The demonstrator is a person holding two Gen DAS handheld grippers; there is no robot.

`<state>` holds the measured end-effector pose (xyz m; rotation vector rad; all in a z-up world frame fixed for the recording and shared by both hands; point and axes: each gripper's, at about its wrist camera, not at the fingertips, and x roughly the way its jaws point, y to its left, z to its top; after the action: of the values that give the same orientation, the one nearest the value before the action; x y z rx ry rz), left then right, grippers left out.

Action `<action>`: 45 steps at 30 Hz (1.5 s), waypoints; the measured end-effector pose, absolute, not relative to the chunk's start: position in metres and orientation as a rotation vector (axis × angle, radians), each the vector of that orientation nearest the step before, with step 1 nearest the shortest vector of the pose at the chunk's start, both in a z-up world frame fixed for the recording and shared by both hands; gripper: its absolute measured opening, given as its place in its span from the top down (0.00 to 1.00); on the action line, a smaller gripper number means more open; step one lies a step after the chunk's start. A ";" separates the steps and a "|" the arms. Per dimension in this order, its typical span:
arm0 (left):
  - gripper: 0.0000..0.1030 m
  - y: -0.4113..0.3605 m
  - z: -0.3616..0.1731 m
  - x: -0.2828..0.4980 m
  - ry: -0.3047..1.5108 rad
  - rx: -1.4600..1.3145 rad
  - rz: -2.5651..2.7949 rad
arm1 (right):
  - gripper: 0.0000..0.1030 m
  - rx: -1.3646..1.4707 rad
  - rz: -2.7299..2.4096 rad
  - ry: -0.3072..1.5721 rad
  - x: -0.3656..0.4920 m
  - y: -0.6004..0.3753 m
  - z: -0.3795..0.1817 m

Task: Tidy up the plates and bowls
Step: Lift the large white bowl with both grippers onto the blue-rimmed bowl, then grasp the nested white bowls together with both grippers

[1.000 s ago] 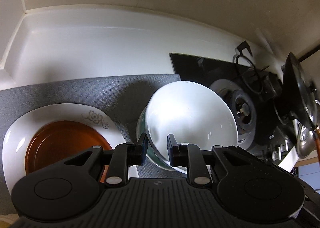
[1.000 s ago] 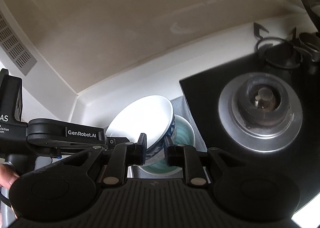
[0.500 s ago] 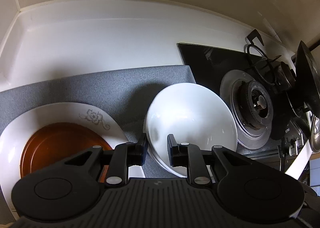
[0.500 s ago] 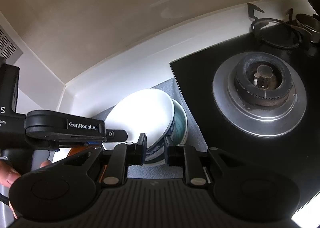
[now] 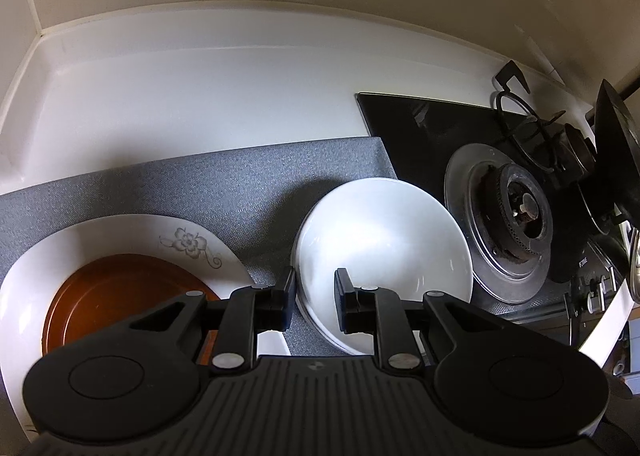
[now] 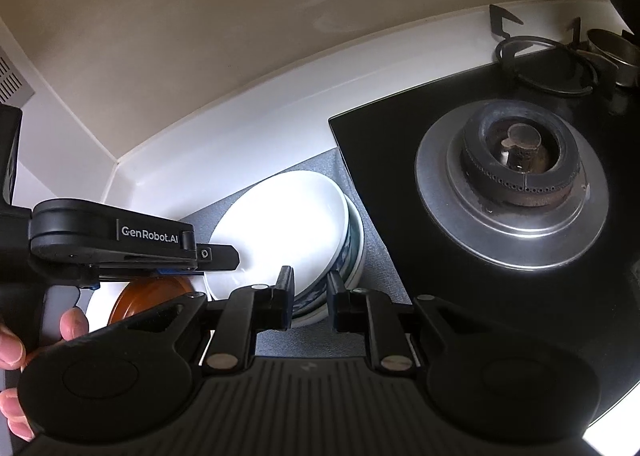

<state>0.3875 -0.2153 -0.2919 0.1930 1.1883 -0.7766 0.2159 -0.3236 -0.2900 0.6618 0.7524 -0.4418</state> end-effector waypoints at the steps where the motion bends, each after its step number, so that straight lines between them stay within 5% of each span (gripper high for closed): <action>1: 0.80 -0.215 -0.292 0.388 1.186 0.192 -0.778 | 0.83 0.654 -0.445 0.753 0.216 -0.323 -0.290; 4: 0.80 -0.214 -0.293 0.388 1.183 0.188 -0.786 | 0.84 0.621 -0.465 0.760 0.214 -0.319 -0.292; 7: 0.80 -0.212 -0.293 0.387 1.180 0.185 -0.791 | 0.95 0.598 -0.466 0.756 0.212 -0.315 -0.290; 15: 0.80 -0.219 -0.303 0.394 1.199 0.209 -0.802 | 0.91 0.593 -0.481 0.745 0.207 -0.316 -0.284; 19: 0.75 -0.221 -0.317 0.402 1.259 0.198 -0.797 | 0.31 0.754 -0.481 0.661 0.186 -0.335 -0.290; 25: 0.66 -0.233 -0.324 0.402 1.261 0.254 -0.812 | 0.19 0.868 -0.465 0.598 0.178 -0.349 -0.299; 30: 0.36 -0.240 -0.324 0.398 1.251 0.292 -0.908 | 0.19 0.786 -0.478 0.663 0.194 -0.348 -0.299; 37: 0.35 -0.240 -0.323 0.401 1.243 0.319 -0.951 | 0.11 0.859 -0.402 0.708 0.198 -0.354 -0.307; 45: 0.23 -0.241 -0.326 0.406 1.268 0.289 -0.947 | 0.00 0.955 -0.435 0.691 0.188 -0.361 -0.314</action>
<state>0.4056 -0.2413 -0.3260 0.2891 1.2676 -0.9471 0.1879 -0.3612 -0.3143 0.9552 0.6910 -0.4348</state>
